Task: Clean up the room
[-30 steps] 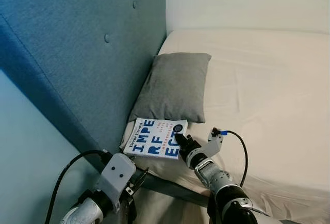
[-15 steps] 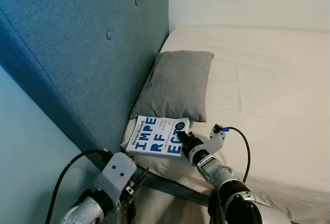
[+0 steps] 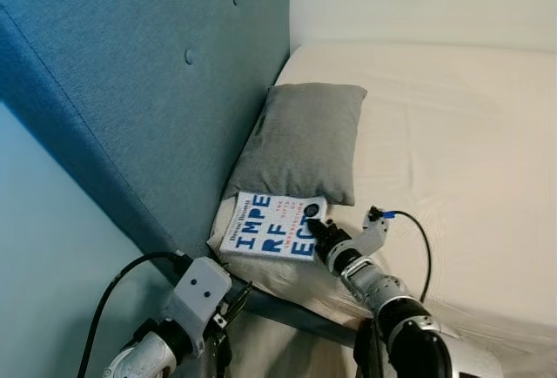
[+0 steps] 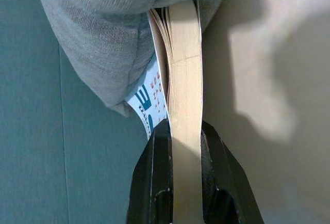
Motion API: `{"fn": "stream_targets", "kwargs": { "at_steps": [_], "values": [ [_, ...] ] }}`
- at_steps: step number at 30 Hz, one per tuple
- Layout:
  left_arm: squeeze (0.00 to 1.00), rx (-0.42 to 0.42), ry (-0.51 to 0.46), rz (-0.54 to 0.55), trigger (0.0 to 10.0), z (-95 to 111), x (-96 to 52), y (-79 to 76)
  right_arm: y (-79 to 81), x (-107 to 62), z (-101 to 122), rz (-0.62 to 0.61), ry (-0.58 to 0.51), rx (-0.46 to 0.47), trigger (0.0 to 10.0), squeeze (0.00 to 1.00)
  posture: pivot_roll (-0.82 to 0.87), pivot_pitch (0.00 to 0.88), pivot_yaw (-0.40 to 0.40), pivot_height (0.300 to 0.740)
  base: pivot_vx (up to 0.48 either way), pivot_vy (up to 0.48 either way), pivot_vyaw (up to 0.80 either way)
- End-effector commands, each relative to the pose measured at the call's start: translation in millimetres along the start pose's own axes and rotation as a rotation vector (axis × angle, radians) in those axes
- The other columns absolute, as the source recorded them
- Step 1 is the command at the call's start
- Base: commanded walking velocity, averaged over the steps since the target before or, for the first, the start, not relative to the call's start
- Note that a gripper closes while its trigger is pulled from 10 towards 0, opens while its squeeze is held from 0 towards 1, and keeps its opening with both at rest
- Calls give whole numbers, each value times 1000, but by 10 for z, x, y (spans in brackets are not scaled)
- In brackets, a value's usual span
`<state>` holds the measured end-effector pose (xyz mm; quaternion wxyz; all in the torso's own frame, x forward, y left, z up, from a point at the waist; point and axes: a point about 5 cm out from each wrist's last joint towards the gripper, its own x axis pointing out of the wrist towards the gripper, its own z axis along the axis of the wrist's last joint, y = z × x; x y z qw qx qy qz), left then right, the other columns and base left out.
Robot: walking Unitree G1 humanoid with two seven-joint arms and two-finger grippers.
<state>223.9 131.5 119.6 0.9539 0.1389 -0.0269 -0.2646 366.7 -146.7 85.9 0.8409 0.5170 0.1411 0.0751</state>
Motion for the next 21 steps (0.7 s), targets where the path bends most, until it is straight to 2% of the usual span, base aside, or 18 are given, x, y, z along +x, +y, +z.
{"fn": "stream_targets", "kwargs": {
  "at_steps": [1, 9, 21],
  "values": [
    [0, 3, 24, -9, 10000, -34, -30, -17, 38, -5, 251, 2, -111, 1, 10000, 0, 171, 307, 57, 552, 0, 0, 0],
    [0, 6, 26, -11, 10000, -34, -32, -11, 54, -1, 285, 5, -115, -6, 10000, 0, 174, 309, 57, 552, 0, 0, 0],
    [0, 10, 30, -5, 10000, -37, -42, -7, 5, 1, 26, 3, 11, -38, 10000, 0, 178, 306, 52, 552, 0, 0, 0]
  ]
}}
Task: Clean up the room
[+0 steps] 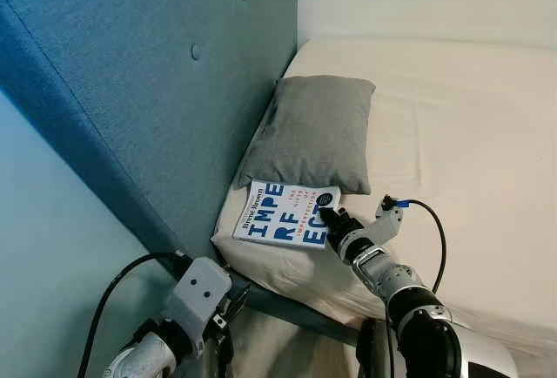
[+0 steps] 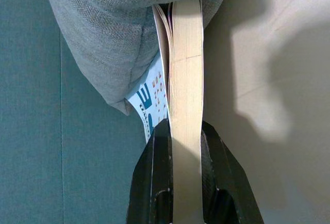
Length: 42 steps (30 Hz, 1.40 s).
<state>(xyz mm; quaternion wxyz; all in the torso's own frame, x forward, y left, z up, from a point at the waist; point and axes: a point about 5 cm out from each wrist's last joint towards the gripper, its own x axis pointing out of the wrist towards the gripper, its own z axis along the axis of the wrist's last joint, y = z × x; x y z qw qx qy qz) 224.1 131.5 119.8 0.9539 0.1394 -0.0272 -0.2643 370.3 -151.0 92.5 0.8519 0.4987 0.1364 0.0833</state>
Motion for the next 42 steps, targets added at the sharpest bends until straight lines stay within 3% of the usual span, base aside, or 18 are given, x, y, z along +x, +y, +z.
{"fn": "stream_targets", "kwargs": {
  "at_steps": [1, 2, 3, 4, 6, 7, 15, 16, 29, 33, 36, 37, 38, 39, 40, 41, 42],
  "values": [
    [0, 9, 29, -4, 10000, -36, -44, -9, -42, -16, -73, -10, 22, 3, 10000, 0, 179, 308, 51, 552, 0, 0, 0],
    [0, 9, 29, -4, 10000, -36, -44, -9, -42, -16, -73, -10, 22, 3, 10000, 0, 179, 308, 51, 552, 0, 0, 0],
    [0, 8, 29, -3, 10000, -34, -44, -12, -52, -20, -82, -13, 25, 4, 10000, 518, 180, 307, 50, 552, 0, 0, 0],
    [0, 7, 28, -2, 10000, -30, -43, -16, -58, -23, -77, -16, 20, 8, 10000, 612, 179, 307, 50, 552, 0, 0, 0],
    [0, 7, 28, -2, 10000, -30, -43, -16, -58, -23, -77, -16, 20, 8, 10000, 612, 179, 307, 50, 552, 0, 0, 0],
    [0, 4, 27, -3, 10000, -27, -40, -24, -61, -24, -54, -23, 7, 14, 10000, 1000, 179, 304, 51, 552, 0, 0, 0],
    [0, -4, 18, -5, 10000, -8, -15, -39, -60, -21, -7, -37, -25, 18, 10000, 1000, 177, 299, 50, 552, 0, 0, 0],
    [0, -5, 16, -5, 10000, -5, -11, -42, -70, -26, 8, -42, -37, 18, 10000, 0, 177, 291, 49, 552, 0, 0, 0],
    [0, -10, 1, -9, 10000, 14, 12, -64, -202, -135, 149, -47, -187, 100, 10000, 0, 167, 265, 49, 552, 0, 0, 0],
    [0, -19, 0, 5, 10000, 12, 27, -54, -283, -215, 105, -46, -179, 56, 10000, 0, 152, 249, 49, 552, 0, 0, 0],
    [0, -70, 47, 119, 10000, -82, 58, 70, -252, -275, 54, -32, -147, -173, 10000, 0, 131, 229, 50, 552, 0, 0, 0],
    [0, -70, 47, 119, 10000, -82, 58, 70, -252, -275, 54, -32, -147, -173, 10000, 0, 131, 229, 50, 552, 0, 0, 0],
    [0, -89, 69, 171, 10000, -131, 60, 134, -183, -293, 12, -4, -137, -300, 10000, 0, 113, 212, 52, 552, 0, 0, 0],
    [0, -89, 69, 171, 10000, -131, 60, 134, -183, -293, 12, -4, -137, -300, 10000, 0, 113, 212, 52, 552, 0, 0, 0],
    [0, -92, 98, 246, 10000, -212, 40, 231, -99, -338, -68, 29, -132, -509, 10000, 0, 90, 188, 54, 552, 0, 0, 0],
    [0, -92, 98, 246, 10000, -212, 40, 231, -99, -338, -68, 29, -132, -509, 10000, 0, 90, 188, 54, 552, 0, 0, 0],
    [0, -99, 126, 311, 10000, -290, 9, 313, -11, -387, -149, 65, -144, -682, 10000, 0, 78, 175, 55, 552, 0, 0, 0]
  ]
}}
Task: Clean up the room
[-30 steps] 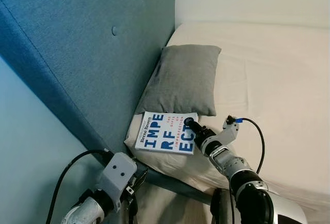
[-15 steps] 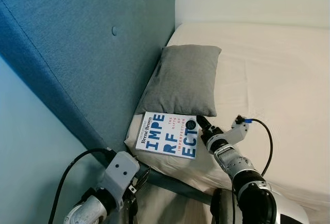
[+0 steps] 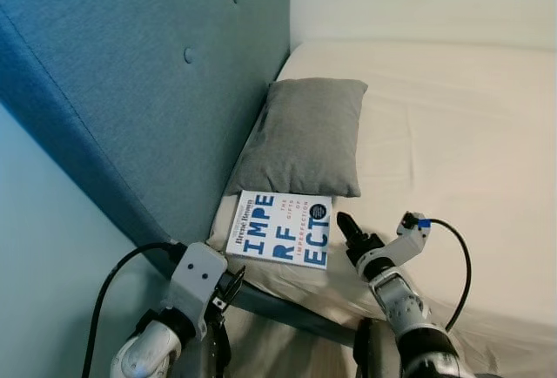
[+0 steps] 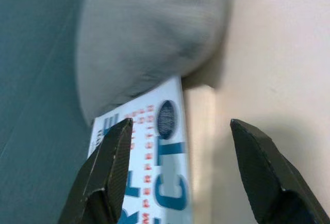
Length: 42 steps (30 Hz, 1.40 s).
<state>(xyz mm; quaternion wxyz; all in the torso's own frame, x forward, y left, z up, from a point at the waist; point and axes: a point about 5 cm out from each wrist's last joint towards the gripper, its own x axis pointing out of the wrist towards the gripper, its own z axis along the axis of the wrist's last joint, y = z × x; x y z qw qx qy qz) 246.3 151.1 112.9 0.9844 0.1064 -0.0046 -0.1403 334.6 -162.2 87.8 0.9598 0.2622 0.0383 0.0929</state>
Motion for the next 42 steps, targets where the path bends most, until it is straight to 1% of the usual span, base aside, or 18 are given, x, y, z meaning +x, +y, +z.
{"fn": "stream_targets", "kwargs": {
  "at_steps": [1, 2, 3, 5, 6, 7, 8, 9, 11, 14, 17, 18, 22, 26, 30, 32, 38, 42],
  "values": [
    [0, -16, 63, 64, 10000, -145, -55, 90, 125, -33, -45, 44, -3, -142, 10000, 0, 78, 175, 55, 552, 0, 0, 0],
    [0, -31, 88, 121, 10000, -217, -73, 167, 214, -90, -46, 60, -45, -260, 10000, 0, 64, 165, 53, 552, 0, 0, 0],
    [0, -48, 111, 159, 10000, -287, -105, 215, 257, -151, -25, 57, -90, -351, 10000, 0, 47, 150, 55, 552, 0, 0, 0],
    [0, -48, 111, 159, 10000, -287, -105, 215, 257, -151, -25, 57, -90, -351, 10000, 0, 47, 150, 55, 552, 0, 0, 0],
    [0, -57, 126, 181, 10000, -336, -134, 241, 252, -196, 7, 25, -127, -417, 10000, 0, 42, 148, 54, 552, 0, 0, 0],
    [0, -57, 126, 181, 10000, -336, -134, 241, 252, -196, 7, 25, -127, -417, 10000, 0, 42, 148, 54, 552, 0, 0, 0],
    [0, -57, 140, 201, 10000, -376, -162, 245, 209, -241, 13, -21, -144, -450, 10000, 0, 26, 139, 53, 552, 0, 0, 0],
    [0, -57, 140, 201, 10000, -376, -162, 245, 209, -241, 13, -21, -144, -450, 10000, 0, 26, 139, 53, 552, 0, 0, 0],
    [0, -69, 142, 233, 10000, -403, -170, 222, 83, -332, -15, -116, -120, -486, 10000, 0, 15, 129, 41, 552, 0, 0, 0],
    [0, -90, 134, 258, 10000, -398, -146, 203, -19, -401, -43, -179, -89, -504, 10000, 0, 15, 123, 34, 552, 0, 0, 0],
    [0, -96, 121, 266, 10000, -382, -114, 190, -57, -427, -56, -190, -79, -517, 10000, 0, 16, 118, 30, 552, 0, 0, 0],
    [0, -87, 110, 275, 10000, -372, -76, 179, -66, -461, -79, -186, -70, -522, 10000, 0, 12, 116, 33, 552, 0, 0, 0],
    [0, -84, 76, 265, 10000, -334, -10, 143, -62, -504, -128, -164, -48, -518, 10000, 0, 9, 111, 38, 552, 0, 0, 0],
    [0, -88, 47, 242, 10000, -303, 20, 111, -37, -515, -142, -135, -46, -510, 10000, 0, 2, 110, 39, 552, 0, 0, 0],
    [0, -104, -5, 175, 10000, -227, 72, -8, -42, -486, -65, -119, -52, -527, 10000, 0, -5, 107, 33, 572, 0, 0, 0],
    [0, -104, -5, 175, 10000, -227, 72, -8, -42, -486, -65, -119, -52, -527, 10000, 0, -5, 107, 33, 572, 0, 0, 0],
    [0, -111, -33, 117, 10000, -206, 75, -99, -47, -480, -59, -124, -44, -524, 10000, 0, -7, 103, 31, 597, 0, 0, 0],
    [0, -101, -39, 124, 10000, -197, 75, -85, -43, -481, -66, -120, -40, -521, 10000, 0, -5, 105, 28, 612, 0, 0, 0]
  ]
}}
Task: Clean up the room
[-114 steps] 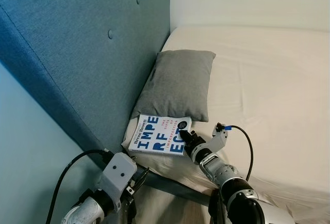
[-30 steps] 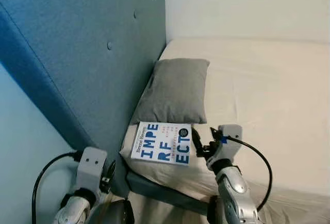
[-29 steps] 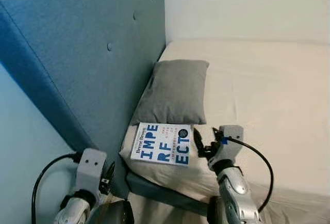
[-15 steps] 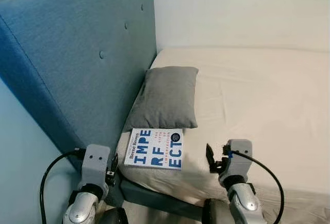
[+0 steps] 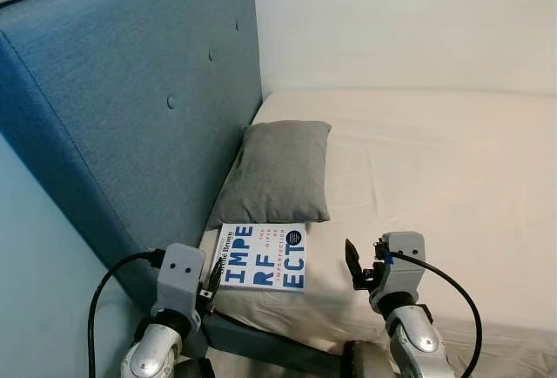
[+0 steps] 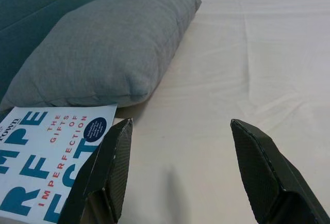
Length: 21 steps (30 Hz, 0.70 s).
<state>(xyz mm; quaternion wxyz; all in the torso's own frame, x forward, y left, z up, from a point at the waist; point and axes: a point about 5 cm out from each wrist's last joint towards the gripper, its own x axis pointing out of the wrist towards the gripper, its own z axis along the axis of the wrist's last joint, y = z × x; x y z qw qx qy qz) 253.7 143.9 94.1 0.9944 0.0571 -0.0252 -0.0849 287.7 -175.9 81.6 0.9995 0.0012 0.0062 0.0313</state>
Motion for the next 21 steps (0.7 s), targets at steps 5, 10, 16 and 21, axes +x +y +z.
{"fn": "stream_targets", "kwargs": {
  "at_steps": [5, 10, 16, 21],
  "values": [
    [0, 0, -8, 46, 10000, -17, -16, 68, 40, -6, -4, 19, 8, 6, 10000, 0, -5, 105, 29, 626, 0, 0, 0],
    [0, -1, -18, 73, 10000, -10, -18, 130, 39, -18, -10, 22, 12, 5, 10000, 0, -6, 105, 25, 648, 0, 0, 0],
    [0, -5, -24, 78, 10000, -1, -21, 132, 37, -19, -1, 27, 13, 2, 10000, 0, -8, 108, 23, 656, 0, 0, 0],
    [0, -7, -28, 75, 10000, 4, -21, 123, 31, -18, 8, 26, 12, 2, 10000, 0, -7, 108, 24, 656, 0, 0, 0]
  ]
}}
